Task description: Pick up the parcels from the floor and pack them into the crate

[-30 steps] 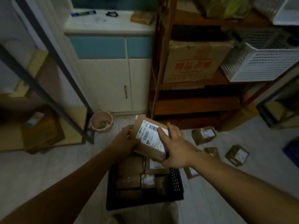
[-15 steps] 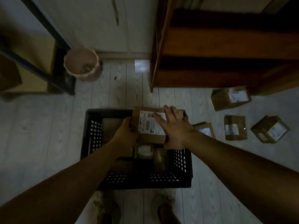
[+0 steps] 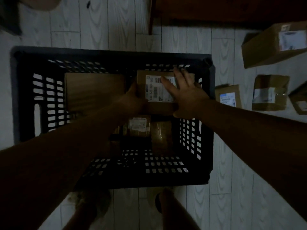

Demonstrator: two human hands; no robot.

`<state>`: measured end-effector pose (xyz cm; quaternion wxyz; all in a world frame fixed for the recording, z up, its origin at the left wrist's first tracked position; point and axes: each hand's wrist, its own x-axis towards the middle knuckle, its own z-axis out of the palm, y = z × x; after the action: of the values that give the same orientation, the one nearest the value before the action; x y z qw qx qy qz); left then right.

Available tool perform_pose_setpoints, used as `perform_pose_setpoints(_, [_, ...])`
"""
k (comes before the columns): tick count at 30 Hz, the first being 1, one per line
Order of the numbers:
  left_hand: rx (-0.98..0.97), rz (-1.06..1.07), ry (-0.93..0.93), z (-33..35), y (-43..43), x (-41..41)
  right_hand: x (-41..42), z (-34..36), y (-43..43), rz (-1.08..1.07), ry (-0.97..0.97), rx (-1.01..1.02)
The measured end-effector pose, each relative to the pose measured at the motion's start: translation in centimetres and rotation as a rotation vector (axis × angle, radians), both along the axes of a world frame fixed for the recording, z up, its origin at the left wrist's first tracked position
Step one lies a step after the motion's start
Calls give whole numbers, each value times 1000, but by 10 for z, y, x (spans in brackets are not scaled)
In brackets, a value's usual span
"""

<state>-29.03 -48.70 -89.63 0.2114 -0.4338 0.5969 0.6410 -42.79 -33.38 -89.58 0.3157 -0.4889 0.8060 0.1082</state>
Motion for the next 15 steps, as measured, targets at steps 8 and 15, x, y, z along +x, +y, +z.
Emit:
perform_pose_setpoints(8, [-28,-226,33,23,-14,-5,19,11,5,-54,117,-24])
perform_pose_setpoints(15, [-393,-306,-32,144,-21,24,22,116,10,-220,11,-56])
